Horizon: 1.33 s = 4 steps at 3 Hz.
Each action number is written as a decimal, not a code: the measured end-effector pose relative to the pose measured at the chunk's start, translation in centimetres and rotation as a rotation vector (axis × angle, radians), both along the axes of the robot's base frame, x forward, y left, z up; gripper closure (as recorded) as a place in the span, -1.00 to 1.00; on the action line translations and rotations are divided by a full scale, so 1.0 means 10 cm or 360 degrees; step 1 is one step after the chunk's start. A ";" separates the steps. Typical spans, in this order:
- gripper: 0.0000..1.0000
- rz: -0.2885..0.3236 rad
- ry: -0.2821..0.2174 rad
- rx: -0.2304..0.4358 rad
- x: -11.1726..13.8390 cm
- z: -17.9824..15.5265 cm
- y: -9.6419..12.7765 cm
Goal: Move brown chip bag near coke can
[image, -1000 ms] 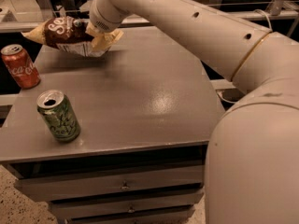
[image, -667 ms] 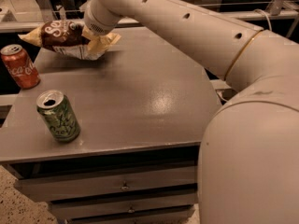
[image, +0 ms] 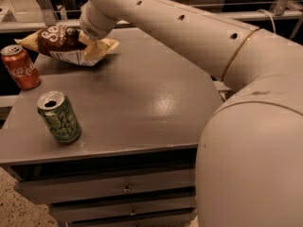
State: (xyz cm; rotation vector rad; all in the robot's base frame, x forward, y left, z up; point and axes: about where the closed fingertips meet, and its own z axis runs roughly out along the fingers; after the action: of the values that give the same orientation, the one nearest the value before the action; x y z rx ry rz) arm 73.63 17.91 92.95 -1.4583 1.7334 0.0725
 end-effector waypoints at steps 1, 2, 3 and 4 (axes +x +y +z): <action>-0.43 -0.0003 0.0016 0.0007 -0.03 -0.03 0.06; -0.89 0.0001 0.0022 0.0014 -0.05 -0.05 0.11; -1.00 -0.0003 0.0019 0.0019 -0.04 -0.04 0.12; -1.00 -0.0038 -0.0021 0.0136 0.09 0.11 -0.17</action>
Offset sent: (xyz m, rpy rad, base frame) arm -0.0059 0.0135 -0.0031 0.0174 0.0148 -0.0007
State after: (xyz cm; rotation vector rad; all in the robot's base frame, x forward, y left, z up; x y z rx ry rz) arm 74.52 16.22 94.06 -1.3731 1.7162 0.1225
